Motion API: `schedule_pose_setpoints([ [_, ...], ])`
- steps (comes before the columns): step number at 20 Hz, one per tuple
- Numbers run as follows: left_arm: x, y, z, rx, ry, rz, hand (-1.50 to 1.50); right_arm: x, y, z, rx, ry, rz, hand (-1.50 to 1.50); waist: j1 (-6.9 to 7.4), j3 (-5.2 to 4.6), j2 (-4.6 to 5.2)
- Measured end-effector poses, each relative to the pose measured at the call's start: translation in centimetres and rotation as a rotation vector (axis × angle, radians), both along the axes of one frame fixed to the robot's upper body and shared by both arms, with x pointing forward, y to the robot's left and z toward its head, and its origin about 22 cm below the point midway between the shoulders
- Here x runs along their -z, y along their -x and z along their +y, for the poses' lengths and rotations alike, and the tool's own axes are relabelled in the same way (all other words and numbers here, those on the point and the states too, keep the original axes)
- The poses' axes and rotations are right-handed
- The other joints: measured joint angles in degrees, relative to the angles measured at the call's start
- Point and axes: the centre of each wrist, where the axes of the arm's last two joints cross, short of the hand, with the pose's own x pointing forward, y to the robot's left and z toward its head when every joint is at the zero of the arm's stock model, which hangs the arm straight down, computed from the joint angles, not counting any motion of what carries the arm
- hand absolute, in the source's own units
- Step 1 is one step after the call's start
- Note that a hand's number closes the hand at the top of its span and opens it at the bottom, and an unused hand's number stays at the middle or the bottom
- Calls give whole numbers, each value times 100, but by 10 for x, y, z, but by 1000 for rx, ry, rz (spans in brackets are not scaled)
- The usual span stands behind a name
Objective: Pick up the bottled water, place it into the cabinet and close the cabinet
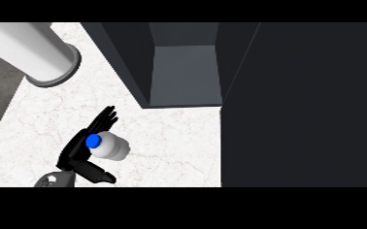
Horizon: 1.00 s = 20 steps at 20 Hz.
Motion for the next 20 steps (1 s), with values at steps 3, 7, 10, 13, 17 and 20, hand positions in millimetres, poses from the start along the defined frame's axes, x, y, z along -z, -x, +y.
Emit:
schedule_pose_setpoints([
  [3, 9, -1, -1, 24, 43, 19, -150, -2, 1, -4, 2, 9, 1, -150, 12, 0, 0],
  [7, 20, 0, -5, 42, 67, 41, -150, 1, 6, -4, 3, -12, 3, -150, -3, -1, -1],
  [10, 26, 0, -10, 41, 92, 51, 150, 1, 10, -7, 2, -10, 3, -150, 3, 0, -4],
  [13, 31, -2, -16, 36, 147, 74, 150, 2, 11, -8, 3, -16, 1, -150, 13, 0, -1],
  [17, 35, -7, -23, 29, 221, 104, 150, 3, 14, -7, 5, -33, 1, -150, 4, -3, 1],
  [20, 35, -5, -22, 44, 228, 103, 150, 2, 17, -10, 9, -23, -1, -150, 35, -1, -3],
])
